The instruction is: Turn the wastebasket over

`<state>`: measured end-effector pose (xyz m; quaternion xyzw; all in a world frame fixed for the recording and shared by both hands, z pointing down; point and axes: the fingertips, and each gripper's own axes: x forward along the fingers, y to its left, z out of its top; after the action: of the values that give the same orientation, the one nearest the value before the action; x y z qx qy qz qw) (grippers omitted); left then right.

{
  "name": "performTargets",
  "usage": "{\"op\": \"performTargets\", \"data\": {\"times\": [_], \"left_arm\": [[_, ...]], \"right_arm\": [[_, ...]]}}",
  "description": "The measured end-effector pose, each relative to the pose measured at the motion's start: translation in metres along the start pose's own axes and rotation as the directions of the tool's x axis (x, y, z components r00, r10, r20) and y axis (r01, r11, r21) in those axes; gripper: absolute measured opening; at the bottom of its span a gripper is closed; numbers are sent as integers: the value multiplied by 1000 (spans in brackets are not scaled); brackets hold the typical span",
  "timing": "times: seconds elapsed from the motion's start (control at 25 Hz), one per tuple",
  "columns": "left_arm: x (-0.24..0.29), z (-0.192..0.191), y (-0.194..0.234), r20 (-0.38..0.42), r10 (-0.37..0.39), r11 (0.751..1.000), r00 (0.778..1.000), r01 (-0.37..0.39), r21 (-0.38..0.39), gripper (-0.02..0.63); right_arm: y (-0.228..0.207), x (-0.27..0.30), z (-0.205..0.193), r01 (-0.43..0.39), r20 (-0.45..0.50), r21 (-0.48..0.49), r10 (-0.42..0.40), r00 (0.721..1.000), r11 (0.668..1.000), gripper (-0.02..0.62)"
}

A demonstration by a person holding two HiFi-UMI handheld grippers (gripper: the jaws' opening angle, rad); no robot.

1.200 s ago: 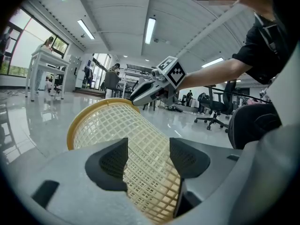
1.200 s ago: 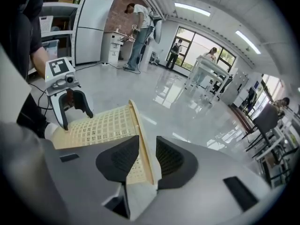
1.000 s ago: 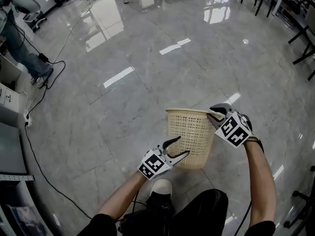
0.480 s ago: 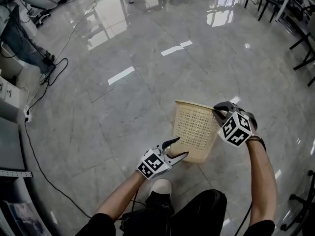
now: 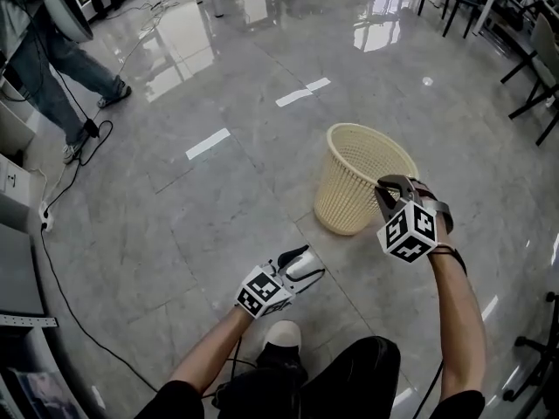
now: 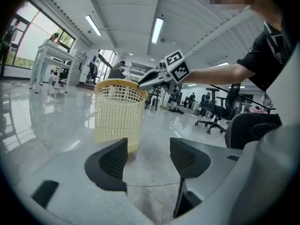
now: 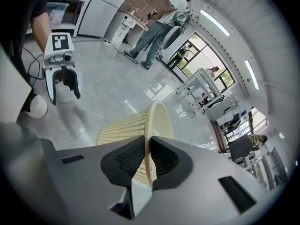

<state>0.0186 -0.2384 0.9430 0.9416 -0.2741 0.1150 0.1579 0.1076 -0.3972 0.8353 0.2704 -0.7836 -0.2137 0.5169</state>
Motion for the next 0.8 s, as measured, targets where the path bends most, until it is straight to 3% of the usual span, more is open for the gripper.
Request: {"op": "performTargets", "data": {"times": [0.2, 0.56, 0.8], "left_arm": [[3, 3, -6, 11, -8, 1000, 1000, 8, 4, 268], [-1, 15, 6, 58, 60, 998, 997, -59, -13, 268], [-5, 8, 2, 53, 56, 998, 997, -55, -25, 268]], "right_arm": [[42, -2, 25, -130, 72, 71, 125, 990, 989, 29], [111, 5, 42, -230, 81, 62, 225, 971, 971, 48], [132, 13, 38, -213, 70, 45, 210, 975, 976, 51]]}}
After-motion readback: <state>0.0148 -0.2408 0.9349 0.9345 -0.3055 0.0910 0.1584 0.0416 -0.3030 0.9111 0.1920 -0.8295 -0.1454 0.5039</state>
